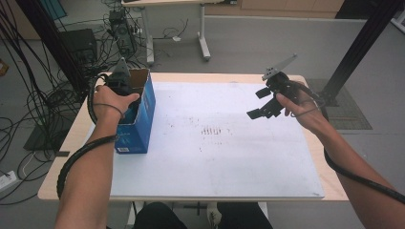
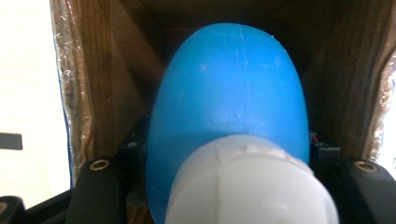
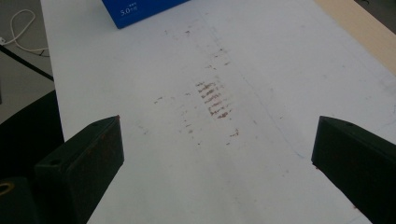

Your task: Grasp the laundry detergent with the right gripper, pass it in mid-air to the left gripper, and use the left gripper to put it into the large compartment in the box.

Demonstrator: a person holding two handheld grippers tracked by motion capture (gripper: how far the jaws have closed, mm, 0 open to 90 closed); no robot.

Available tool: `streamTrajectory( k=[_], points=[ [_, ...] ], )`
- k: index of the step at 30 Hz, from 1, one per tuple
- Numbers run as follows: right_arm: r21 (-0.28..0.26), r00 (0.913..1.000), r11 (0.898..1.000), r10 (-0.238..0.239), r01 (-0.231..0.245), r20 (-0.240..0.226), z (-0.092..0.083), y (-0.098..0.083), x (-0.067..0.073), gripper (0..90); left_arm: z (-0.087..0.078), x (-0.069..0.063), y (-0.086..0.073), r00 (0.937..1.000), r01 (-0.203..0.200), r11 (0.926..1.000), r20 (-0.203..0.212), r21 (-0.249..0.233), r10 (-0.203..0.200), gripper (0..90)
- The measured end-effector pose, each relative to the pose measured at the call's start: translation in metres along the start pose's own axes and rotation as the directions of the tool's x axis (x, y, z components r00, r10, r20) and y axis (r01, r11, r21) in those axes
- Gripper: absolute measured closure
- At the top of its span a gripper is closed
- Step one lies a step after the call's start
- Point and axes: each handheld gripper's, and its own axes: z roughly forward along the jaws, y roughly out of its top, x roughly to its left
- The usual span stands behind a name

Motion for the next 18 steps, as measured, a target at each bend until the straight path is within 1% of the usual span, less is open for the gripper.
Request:
streamTrajectory(
  k=[18],
  points=[
    [0.001,1.0000,1.000,0.003,-0.003,0.006,-0.0034,-0.0005,0.0002,1.9,0.0002,0.0009,-0.0006,1.0000,0.000,1.0000,0.004,-0.005,0.000,36.8]
  ],
)
